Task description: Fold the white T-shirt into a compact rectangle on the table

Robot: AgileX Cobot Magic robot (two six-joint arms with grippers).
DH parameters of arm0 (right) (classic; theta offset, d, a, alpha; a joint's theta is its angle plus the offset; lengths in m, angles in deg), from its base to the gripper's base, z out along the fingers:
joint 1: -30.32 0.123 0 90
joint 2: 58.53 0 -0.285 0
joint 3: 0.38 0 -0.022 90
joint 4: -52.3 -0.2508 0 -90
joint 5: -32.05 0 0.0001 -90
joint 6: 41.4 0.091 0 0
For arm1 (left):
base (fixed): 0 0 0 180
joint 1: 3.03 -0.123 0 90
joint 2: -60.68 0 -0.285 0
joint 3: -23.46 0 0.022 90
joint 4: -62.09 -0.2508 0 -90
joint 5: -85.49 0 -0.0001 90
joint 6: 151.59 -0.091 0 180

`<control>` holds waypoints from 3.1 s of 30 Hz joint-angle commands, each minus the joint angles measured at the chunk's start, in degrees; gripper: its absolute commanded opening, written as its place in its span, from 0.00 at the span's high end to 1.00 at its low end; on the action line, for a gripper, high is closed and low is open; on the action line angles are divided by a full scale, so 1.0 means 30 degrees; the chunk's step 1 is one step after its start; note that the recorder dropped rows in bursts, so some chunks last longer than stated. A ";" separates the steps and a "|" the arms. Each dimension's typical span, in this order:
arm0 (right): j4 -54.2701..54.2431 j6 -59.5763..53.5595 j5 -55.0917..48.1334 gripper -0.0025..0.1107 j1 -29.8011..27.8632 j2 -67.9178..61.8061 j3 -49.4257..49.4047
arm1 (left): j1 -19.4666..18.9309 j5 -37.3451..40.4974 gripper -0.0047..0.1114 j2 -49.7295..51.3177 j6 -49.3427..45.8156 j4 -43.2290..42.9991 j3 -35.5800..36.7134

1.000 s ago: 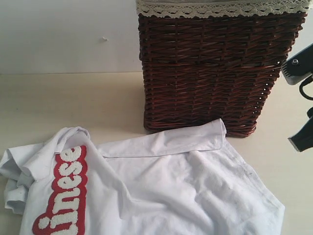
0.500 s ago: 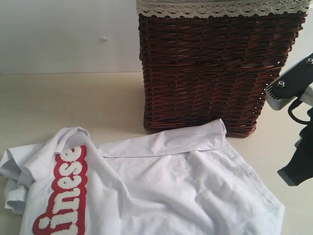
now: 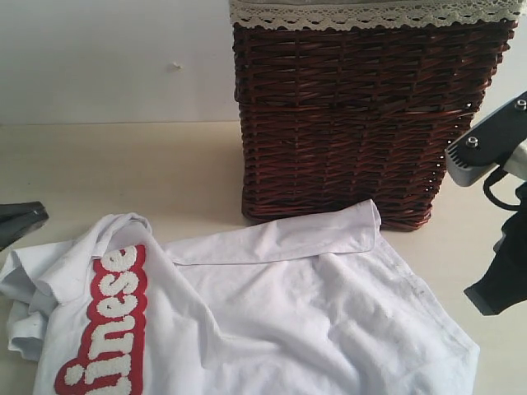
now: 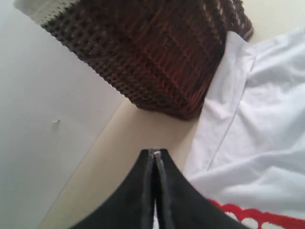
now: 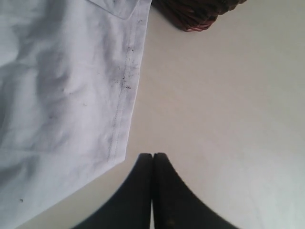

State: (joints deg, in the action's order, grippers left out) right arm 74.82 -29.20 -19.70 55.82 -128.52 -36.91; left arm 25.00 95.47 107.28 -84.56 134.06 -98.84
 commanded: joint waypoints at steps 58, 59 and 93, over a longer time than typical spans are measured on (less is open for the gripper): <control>-0.1619 -0.4463 -0.2426 0.98 -0.0063 0.0049 0.0093 | -0.0536 0.8074 0.96 0.5204 2.2149 -2.4796 -0.1042; -0.1943 -0.5172 -0.2668 0.98 -0.0063 0.0049 0.0011 | -0.0380 0.9040 0.96 0.4994 2.2040 -2.4626 -0.1042; -1.0611 -0.9974 0.5526 0.92 -0.0063 -1.0305 -0.2854 | 0.2063 0.3905 0.96 0.9258 1.9156 -1.3945 -0.1042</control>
State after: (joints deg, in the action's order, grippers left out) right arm 43.46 -59.38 -4.62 55.82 -157.17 -46.85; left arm 30.79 108.24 134.75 -26.89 91.17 -101.71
